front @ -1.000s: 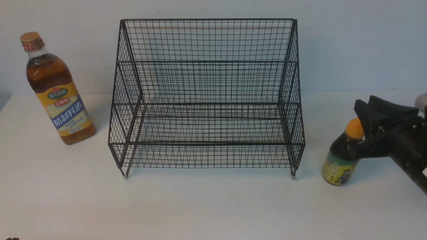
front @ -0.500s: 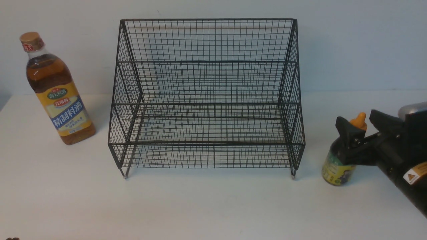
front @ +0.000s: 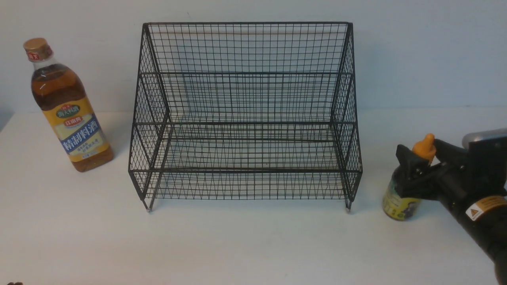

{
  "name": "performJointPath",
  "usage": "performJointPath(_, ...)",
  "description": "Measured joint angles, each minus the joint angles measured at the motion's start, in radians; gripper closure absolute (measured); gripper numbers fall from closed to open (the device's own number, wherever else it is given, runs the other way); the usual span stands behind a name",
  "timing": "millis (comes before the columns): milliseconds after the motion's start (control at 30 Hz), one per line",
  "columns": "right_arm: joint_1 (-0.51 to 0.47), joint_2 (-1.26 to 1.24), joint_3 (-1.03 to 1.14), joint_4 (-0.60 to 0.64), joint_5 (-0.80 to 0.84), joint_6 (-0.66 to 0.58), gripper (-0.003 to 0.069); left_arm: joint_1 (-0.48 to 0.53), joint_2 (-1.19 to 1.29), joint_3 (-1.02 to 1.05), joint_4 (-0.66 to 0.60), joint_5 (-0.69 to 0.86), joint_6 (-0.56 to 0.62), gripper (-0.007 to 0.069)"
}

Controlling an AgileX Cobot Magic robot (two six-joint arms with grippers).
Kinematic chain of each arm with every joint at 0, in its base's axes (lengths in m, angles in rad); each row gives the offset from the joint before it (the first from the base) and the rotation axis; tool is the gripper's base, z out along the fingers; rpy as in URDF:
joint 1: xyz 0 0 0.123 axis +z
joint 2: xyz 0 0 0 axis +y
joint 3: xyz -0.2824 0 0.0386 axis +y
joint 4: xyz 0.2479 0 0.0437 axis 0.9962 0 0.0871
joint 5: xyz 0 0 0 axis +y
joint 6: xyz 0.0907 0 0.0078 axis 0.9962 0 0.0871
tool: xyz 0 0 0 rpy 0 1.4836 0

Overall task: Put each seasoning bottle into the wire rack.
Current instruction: Use the right arm to grab the condiment bottle closest to it, then use the right arm to put the condiment bottle back on the shelf

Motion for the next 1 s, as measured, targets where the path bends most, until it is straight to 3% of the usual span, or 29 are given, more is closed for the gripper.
performJointPath(67, 0.0, 0.002, 0.0, 0.0, -0.01, 0.0, 0.0378, 0.0, 0.0, 0.0, 0.0, 0.0, 0.0, 0.0629)
performJointPath(367, 0.0, -0.004, 0.0, -0.003, -0.002, -0.006, 0.0372, 0.0, 0.0, 0.0, 0.0, 0.0, 0.0, 0.0629)
performJointPath(533, 0.0, -0.081, 0.001, -0.003, 0.094, -0.01, 0.0372, 0.0, 0.0, 0.0, 0.0, 0.0, 0.0, 0.0629)
performJointPath(700, 0.0, -0.259, -0.026, -0.003, 0.272, -0.013, 0.0372, 0.0, 0.0, 0.0, 0.0, 0.0, 0.0, 0.0629)
performJointPath(1000, 0.001, -0.476, -0.305, -0.08, 0.809, 0.007, 0.0372, 0.0, 0.0, 0.0, 0.0, 0.0, 0.0, 0.0629)
